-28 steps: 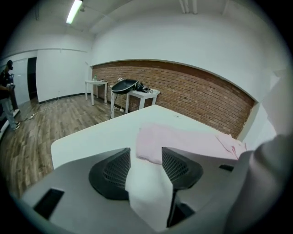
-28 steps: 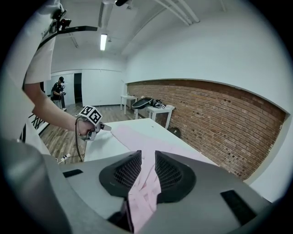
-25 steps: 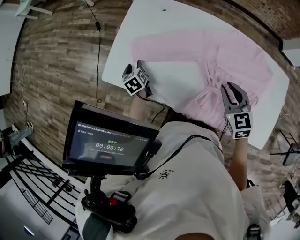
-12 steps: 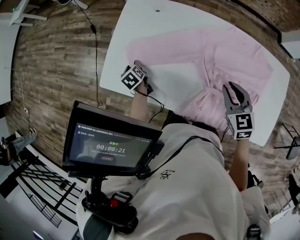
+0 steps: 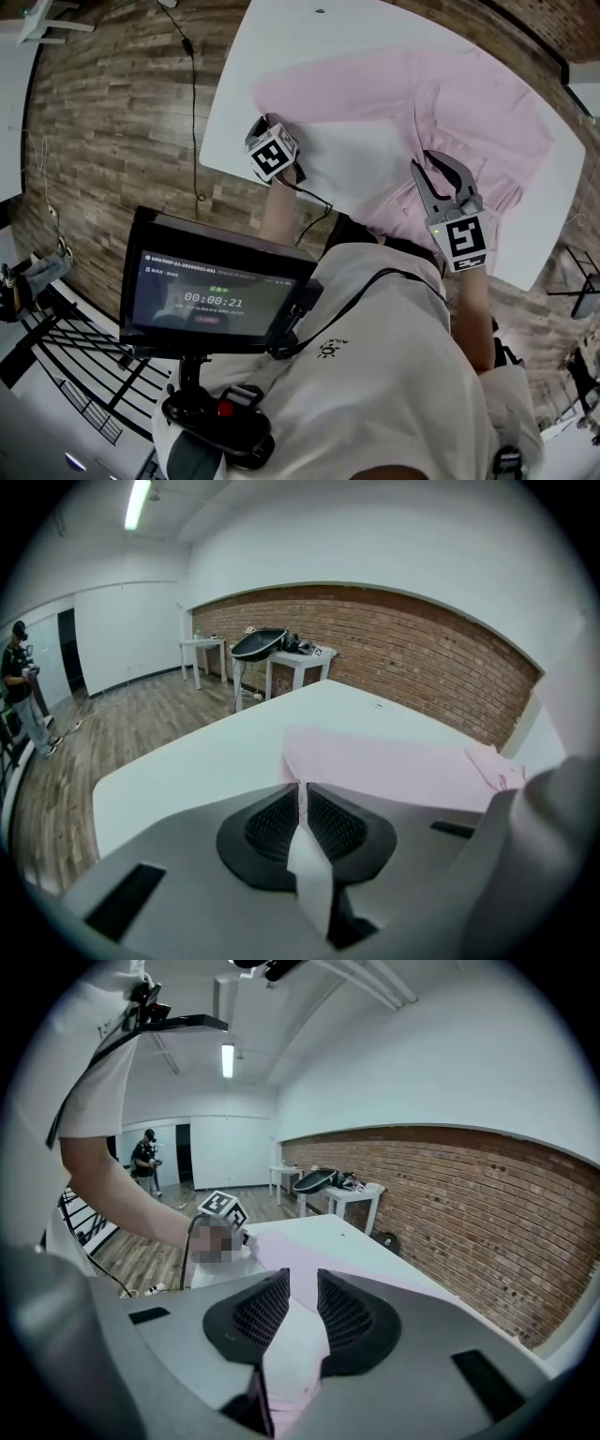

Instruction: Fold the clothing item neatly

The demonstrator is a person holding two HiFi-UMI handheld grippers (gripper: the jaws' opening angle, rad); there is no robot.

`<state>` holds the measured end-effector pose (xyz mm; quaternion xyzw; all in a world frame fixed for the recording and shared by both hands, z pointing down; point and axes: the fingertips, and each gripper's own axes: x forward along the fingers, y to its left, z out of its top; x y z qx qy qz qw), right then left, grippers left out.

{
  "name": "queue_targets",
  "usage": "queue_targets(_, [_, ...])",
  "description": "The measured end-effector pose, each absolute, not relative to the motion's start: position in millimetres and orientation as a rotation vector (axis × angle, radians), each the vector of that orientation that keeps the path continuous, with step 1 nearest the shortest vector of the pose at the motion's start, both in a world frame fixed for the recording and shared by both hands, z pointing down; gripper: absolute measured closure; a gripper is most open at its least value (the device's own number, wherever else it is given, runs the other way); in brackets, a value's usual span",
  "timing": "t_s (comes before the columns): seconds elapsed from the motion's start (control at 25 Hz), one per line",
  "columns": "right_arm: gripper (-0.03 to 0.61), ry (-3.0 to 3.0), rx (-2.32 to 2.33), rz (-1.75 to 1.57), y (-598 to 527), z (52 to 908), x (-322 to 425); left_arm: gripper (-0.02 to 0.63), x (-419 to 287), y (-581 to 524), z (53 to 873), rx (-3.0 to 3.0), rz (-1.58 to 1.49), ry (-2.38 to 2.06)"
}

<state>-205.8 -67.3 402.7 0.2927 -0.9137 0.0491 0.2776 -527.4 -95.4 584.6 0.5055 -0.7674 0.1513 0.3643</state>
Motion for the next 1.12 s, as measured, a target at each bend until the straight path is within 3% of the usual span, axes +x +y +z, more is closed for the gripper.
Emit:
queue_targets(0.16, [0.483, -2.522, 0.677, 0.113, -59.9, 402.6, -245.5, 0.584, -515.9, -103.2, 564.3, 1.418, 0.392, -1.985])
queue_targets(0.28, [0.572, -2.562, 0.654, 0.122, -59.9, 403.3, -262.0, 0.584, -506.6, -112.9, 545.0, 1.512, 0.412, -2.0])
queue_targets(0.52, [0.574, -2.614, 0.617, 0.171, -58.8, 401.2, -264.6, 0.586, -474.3, -130.4, 508.0, 1.65, 0.437, -2.016])
queue_targets(1.12, [0.574, -2.556, 0.899, 0.251, -65.8, 393.0, -130.8, 0.586, -288.6, -207.1, 413.0, 2.174, 0.58, -1.857])
